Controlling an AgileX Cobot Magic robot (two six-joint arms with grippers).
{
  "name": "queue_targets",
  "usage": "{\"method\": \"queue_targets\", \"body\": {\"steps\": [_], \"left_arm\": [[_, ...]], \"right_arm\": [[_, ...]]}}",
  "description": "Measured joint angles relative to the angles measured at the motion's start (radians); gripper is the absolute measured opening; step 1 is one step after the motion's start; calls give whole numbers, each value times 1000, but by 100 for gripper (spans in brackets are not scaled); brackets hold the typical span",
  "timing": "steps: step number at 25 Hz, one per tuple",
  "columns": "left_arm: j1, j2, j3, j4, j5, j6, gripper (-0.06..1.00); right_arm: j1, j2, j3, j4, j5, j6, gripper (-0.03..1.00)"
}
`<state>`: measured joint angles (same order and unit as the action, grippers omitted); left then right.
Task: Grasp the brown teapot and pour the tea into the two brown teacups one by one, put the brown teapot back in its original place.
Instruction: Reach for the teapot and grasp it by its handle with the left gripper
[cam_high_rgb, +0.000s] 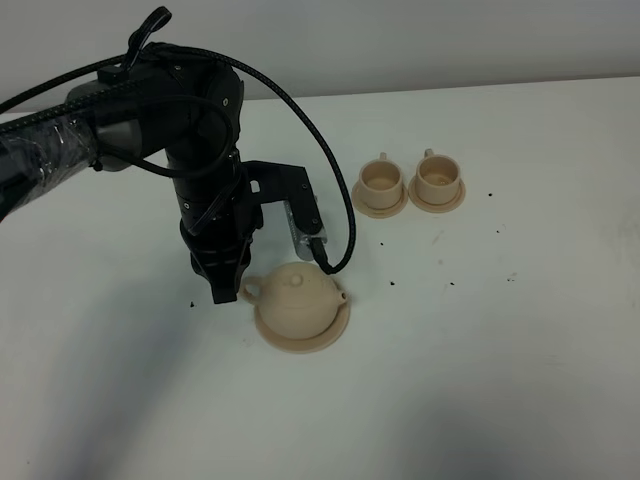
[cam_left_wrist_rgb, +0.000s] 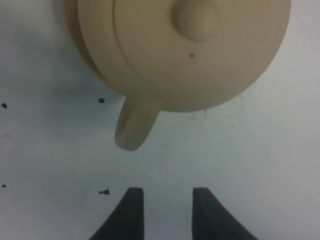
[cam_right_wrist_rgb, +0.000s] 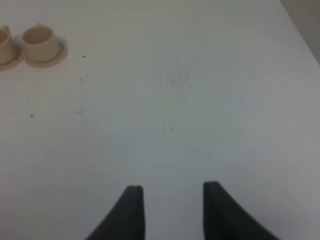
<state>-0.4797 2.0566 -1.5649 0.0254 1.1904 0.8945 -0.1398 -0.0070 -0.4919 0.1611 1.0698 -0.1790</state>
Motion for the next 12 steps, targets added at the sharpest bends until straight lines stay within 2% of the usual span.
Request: {"method": "queue_targets", "body": {"steps": [5, 12], "left_arm": [[0, 1, 0, -2, -10, 24, 31], [0, 13, 0, -10, -44, 31, 42]], "right_arm": [[0, 0, 0, 0, 0, 0, 31], [0, 0, 0, 1, 0, 0, 31]]}}
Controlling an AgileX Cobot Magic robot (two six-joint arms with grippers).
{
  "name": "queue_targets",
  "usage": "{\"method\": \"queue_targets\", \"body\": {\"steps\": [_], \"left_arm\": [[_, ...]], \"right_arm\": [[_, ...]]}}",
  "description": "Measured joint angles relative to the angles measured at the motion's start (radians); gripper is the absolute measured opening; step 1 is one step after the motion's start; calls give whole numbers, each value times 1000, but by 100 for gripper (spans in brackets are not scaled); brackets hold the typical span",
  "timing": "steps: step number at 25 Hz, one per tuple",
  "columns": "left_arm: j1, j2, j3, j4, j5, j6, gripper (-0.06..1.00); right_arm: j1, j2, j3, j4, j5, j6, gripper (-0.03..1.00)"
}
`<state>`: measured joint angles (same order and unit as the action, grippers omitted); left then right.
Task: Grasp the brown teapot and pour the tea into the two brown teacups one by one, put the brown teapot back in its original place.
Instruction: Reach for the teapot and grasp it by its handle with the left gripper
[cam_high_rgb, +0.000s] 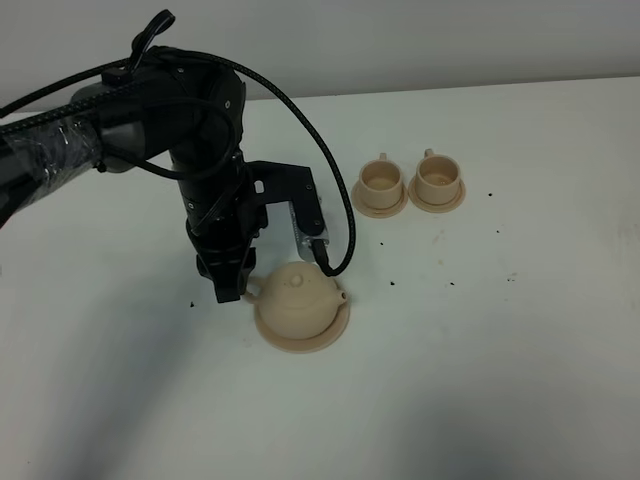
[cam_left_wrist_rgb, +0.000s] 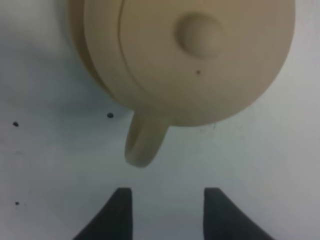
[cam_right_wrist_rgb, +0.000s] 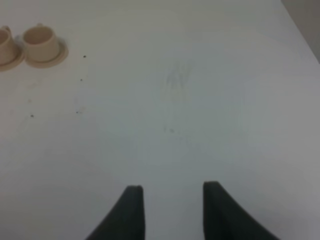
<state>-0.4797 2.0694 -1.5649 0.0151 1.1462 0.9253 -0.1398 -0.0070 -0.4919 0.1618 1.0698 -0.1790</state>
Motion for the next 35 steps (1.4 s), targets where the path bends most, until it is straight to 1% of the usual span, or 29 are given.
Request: {"method": "queue_targets", "body": {"steps": [5, 12, 16, 20, 28, 31, 35], "left_arm": [[0, 2, 0, -8, -23, 22, 44], [0, 32, 0, -15, -36, 28, 44], [0, 34, 0, -15, -67, 45, 44], [0, 40, 0, -39, -91, 59, 44], [-2, 72, 0, -29, -86, 64, 44], [-2, 73, 0, -28, -86, 74, 43], [-3, 73, 0, -30, -82, 90, 37]], "right_arm": [[0, 0, 0, 0, 0, 0, 31], [0, 0, 0, 0, 0, 0, 31], [0, 0, 0, 0, 0, 0, 31], [0, 0, 0, 0, 0, 0, 31], [0, 0, 0, 0, 0, 0, 31], [0, 0, 0, 0, 0, 0, 31], [0, 0, 0, 0, 0, 0, 31]]}}
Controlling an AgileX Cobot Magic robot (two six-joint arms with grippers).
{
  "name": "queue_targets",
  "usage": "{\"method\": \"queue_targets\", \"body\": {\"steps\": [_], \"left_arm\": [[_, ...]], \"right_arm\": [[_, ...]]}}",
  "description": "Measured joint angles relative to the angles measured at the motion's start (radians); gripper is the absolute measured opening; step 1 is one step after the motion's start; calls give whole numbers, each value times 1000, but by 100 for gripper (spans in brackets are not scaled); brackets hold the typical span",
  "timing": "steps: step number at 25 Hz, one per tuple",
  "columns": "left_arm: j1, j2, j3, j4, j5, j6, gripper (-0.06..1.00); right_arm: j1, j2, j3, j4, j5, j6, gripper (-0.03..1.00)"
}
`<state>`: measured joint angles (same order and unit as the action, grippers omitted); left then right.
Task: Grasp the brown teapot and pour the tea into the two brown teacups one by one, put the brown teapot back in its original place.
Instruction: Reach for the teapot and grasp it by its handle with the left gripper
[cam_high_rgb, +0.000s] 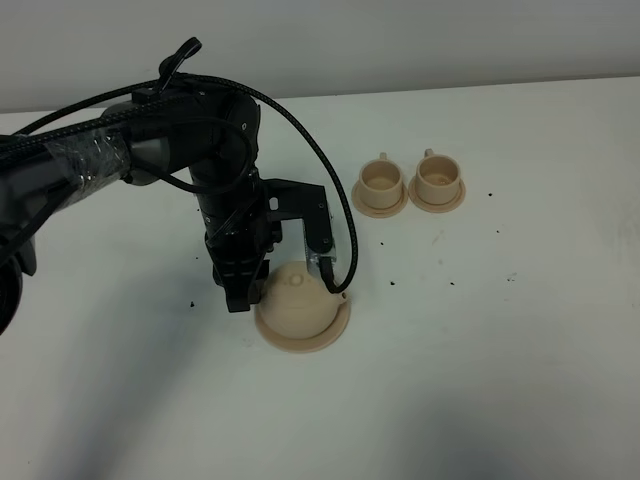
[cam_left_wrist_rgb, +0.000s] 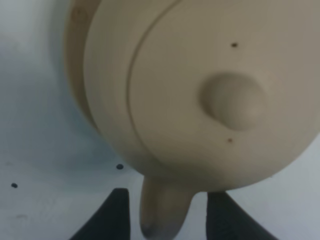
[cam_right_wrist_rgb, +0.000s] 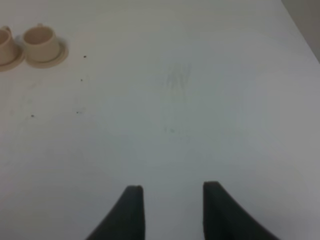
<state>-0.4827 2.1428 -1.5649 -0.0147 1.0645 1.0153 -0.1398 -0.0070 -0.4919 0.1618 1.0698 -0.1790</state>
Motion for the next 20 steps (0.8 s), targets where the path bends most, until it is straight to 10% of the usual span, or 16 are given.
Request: {"method": "queue_targets", "body": {"steps": [8, 20], "left_arm": [[0, 0, 0, -3, -7, 24, 16], [0, -3, 0, -4, -9, 42, 15]], "right_arm": [[0, 0, 0, 0, 0, 0, 31], [0, 0, 0, 0, 0, 1, 31]]}}
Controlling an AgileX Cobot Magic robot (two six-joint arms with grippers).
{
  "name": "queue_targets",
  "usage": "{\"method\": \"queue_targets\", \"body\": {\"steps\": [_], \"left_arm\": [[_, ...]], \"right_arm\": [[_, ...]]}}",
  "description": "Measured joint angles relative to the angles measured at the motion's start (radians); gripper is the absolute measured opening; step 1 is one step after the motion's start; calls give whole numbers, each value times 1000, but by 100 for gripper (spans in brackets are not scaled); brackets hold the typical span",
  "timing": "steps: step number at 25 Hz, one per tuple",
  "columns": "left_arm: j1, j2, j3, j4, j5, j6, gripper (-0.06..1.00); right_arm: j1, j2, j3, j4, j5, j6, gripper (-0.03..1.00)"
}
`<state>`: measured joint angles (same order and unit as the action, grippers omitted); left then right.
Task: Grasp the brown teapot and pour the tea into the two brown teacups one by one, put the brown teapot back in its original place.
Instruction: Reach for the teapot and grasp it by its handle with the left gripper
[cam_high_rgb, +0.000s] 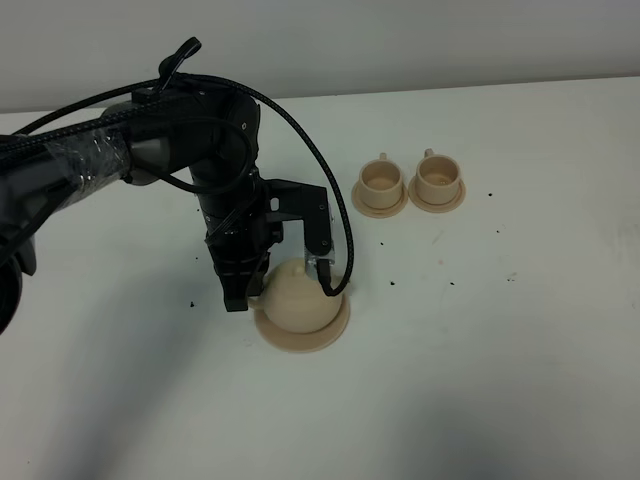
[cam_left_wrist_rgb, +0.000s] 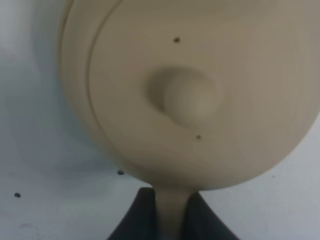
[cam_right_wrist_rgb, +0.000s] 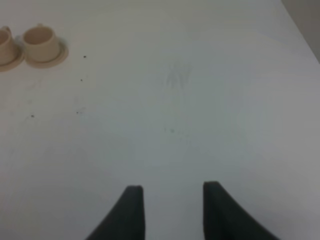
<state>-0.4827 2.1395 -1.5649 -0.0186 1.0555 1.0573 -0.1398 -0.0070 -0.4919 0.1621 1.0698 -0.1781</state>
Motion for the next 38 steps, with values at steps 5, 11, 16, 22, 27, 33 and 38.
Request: {"method": "queue_targets", "body": {"steps": [5, 11, 16, 22, 27, 33, 38], "left_arm": [[-1, -23, 0, -13, -6, 1, 15], [-3, -40, 0, -14, -6, 1, 15], [-3, -41, 0, -13, -10, 1, 15], [-4, -41, 0, -21, 7, 3, 15], [-4, -28, 0, -23, 37, 3, 15], [-4, -8, 0, -23, 63, 0, 15], [-4, 11, 0, -20, 72, -1, 15]], "right_arm": [[0, 0, 0, 0, 0, 0, 31], [0, 0, 0, 2, 0, -1, 31], [0, 0, 0, 2, 0, -1, 31], [0, 0, 0, 3, 0, -1, 31], [0, 0, 0, 3, 0, -1, 31], [0, 0, 0, 3, 0, -1, 31], [0, 0, 0, 3, 0, -1, 31]]}}
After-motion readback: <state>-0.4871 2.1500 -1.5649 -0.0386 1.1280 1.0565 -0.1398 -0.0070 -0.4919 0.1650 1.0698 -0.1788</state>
